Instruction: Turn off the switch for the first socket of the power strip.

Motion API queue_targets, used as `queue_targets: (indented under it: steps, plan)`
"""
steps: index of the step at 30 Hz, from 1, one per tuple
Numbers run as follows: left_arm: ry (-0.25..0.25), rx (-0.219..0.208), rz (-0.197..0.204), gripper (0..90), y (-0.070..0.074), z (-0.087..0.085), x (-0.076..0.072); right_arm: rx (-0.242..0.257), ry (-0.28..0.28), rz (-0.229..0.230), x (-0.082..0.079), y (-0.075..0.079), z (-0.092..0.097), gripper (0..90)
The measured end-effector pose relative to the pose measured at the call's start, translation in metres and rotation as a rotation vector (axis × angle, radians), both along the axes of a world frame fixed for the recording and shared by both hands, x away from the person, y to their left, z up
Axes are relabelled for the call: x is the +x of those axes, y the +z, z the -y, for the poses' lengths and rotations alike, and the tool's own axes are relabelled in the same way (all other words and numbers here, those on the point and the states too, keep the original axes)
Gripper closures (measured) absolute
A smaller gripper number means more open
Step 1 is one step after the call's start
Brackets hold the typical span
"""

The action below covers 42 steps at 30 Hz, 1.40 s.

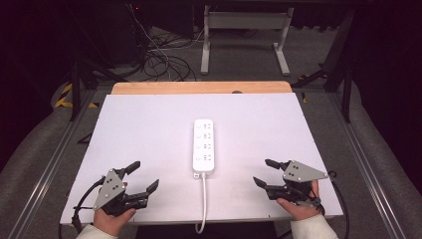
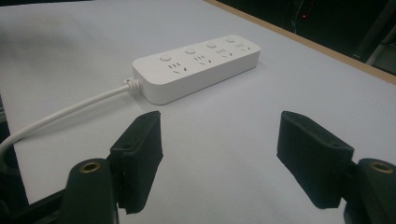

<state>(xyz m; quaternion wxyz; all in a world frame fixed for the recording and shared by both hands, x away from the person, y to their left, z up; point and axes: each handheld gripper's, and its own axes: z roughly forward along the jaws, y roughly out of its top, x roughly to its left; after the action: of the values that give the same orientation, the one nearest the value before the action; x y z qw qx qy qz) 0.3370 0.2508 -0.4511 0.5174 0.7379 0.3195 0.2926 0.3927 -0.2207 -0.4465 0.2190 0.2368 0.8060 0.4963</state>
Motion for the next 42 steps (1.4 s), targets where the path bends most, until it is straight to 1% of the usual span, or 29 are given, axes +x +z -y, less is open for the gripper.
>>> queue_targets:
  steps: [2, 5, 6, 7, 10, 14, 17, 19, 20, 22, 24, 26, 29, 31, 32, 33, 35, 39, 41, 42]
  plan:
    - [0.009, 0.014, 0.004, 21.0, 0.0, 0.001, 0.0, -0.001, -0.001, 0.001, 0.0, 0.0, 0.0, 31.3]
    - [0.012, 0.018, 0.009, 21.2, 0.0, 0.0, 0.0, -0.003, -0.001, -0.001, 0.0, 0.001, 0.0, 30.9]
    - [0.012, 0.021, 0.013, 21.2, 0.0, 0.0, 0.0, -0.007, -0.001, 0.0, 0.0, 0.001, 0.0, 30.8]
    - [0.01, 0.032, 0.023, 21.3, 0.001, 0.0, -0.001, -0.003, 0.0, 0.0, 0.0, 0.001, 0.0, 30.8]
    - [0.011, 0.031, 0.027, 21.5, 0.001, 0.001, -0.002, -0.003, 0.001, 0.001, -0.001, 0.002, 0.0, 30.8]
    - [0.02, 0.062, 0.052, 21.7, 0.001, 0.002, -0.003, -0.007, 0.005, 0.0, 0.0, 0.003, -0.001, 32.0]
    - [0.019, 0.077, 0.061, 21.7, 0.002, 0.004, -0.004, -0.017, 0.01, -0.007, 0.0, 0.003, -0.001, 32.0]
    - [0.016, 0.072, 0.058, 21.7, 0.002, 0.004, -0.005, -0.023, 0.012, -0.012, 0.0, 0.004, -0.002, 32.2]
    - [0.016, 0.06, 0.048, 21.7, 0.002, 0.004, -0.005, -0.023, 0.012, -0.012, 0.0, 0.004, -0.002, 32.2]
    - [0.016, 0.042, 0.035, 21.7, 0.003, 0.003, -0.004, -0.022, 0.011, -0.021, 0.001, 0.006, -0.002, 34.2]
    - [0.016, 0.039, 0.034, 21.7, 0.003, 0.002, -0.005, -0.02, 0.011, -0.028, 0.002, 0.007, -0.002, 36.4]
    - [0.017, 0.041, 0.034, 21.8, 0.003, 0.002, -0.005, -0.022, 0.014, -0.036, 0.002, 0.008, -0.003, 37.1]
    - [0.02, 0.048, 0.035, 22.1, 0.003, 0.003, -0.005, -0.028, 0.022, -0.045, 0.005, 0.014, -0.005, 43.1]
    - [0.021, 0.05, 0.035, 22.1, 0.003, 0.003, -0.005, -0.028, 0.023, -0.05, 0.006, 0.015, -0.006, 44.3]
    - [0.021, 0.052, 0.036, 22.3, 0.003, 0.003, -0.005, -0.029, 0.03, -0.062, 0.008, 0.019, -0.008, 46.0]
    - [0.023, 0.053, 0.037, 22.3, 0.003, 0.003, -0.005, -0.029, 0.03, -0.062, 0.008, 0.019, -0.008, 46.0]
    - [0.025, 0.055, 0.041, 22.8, 0.003, 0.003, -0.005, -0.045, 0.051, -0.075, 0.013, 0.023, -0.013, 47.9]
    - [0.027, 0.06, 0.046, 23.2, 0.003, 0.003, -0.006, -0.05, 0.065, -0.083, 0.017, 0.028, -0.019, 48.0]
    - [0.026, 0.057, 0.042, 23.2, 0.003, 0.003, -0.006, -0.049, 0.081, -0.09, 0.022, 0.032, -0.026, 48.0]
    - [0.026, 0.057, 0.042, 23.2, 0.003, 0.003, -0.006, -0.049, 0.081, -0.09, 0.022, 0.032, -0.026, 48.0]
